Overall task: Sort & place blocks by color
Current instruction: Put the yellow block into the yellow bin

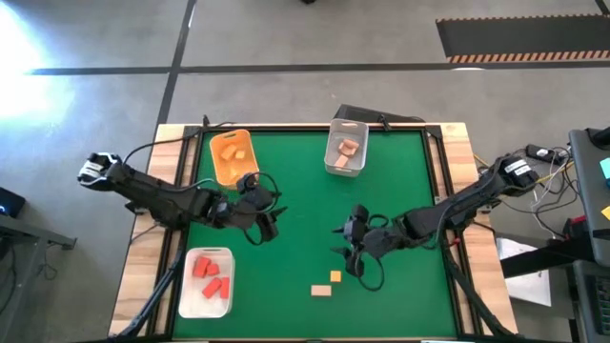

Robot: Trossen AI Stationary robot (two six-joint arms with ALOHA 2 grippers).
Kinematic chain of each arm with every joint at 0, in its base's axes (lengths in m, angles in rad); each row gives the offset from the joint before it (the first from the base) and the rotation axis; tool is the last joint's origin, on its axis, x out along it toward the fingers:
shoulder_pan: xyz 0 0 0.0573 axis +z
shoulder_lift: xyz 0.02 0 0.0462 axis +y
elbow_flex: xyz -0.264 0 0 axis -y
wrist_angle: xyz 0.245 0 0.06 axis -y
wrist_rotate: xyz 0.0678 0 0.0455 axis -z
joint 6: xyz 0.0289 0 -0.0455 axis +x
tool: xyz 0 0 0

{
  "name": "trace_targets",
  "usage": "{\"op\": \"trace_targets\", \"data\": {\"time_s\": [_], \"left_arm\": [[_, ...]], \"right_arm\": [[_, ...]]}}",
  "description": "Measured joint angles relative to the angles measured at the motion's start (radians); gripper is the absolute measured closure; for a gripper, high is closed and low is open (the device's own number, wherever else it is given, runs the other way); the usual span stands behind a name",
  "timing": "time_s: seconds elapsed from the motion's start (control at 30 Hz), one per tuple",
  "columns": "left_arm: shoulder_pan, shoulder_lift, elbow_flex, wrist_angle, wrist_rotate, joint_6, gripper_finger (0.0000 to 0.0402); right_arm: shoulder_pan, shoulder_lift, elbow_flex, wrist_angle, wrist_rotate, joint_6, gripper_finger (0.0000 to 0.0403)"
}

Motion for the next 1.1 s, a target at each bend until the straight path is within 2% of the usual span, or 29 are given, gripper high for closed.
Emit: {"op": "trace_targets", "data": {"time_s": [0.3, 0.6, 0.8, 1.1], "left_arm": [[-0.059, 0.000, -0.050, 0.123, 0.000, 0.006, 0.0219], [-0.062, 0.000, -0.068, 0.142, 0.000, 0.058, 0.0219], [-0.062, 0.000, -0.069, 0.142, 0.000, 0.101, 0.0219], [-0.062, 0.000, -0.069, 0.142, 0.000, 0.161, 0.0219]], "right_arm": [[0.111, 0.164, 0.216, -0.283, 0.000, 0.078, 0.0170], [0.182, 0.378, 0.424, -0.616, 0.000, 0.278, 0.0170], [0.212, 0.434, 0.461, -0.628, -0.048, 0.348, 0.0165], [0.243, 0.436, 0.451, -0.618, -0.045, 0.352, 0.0110]]}}
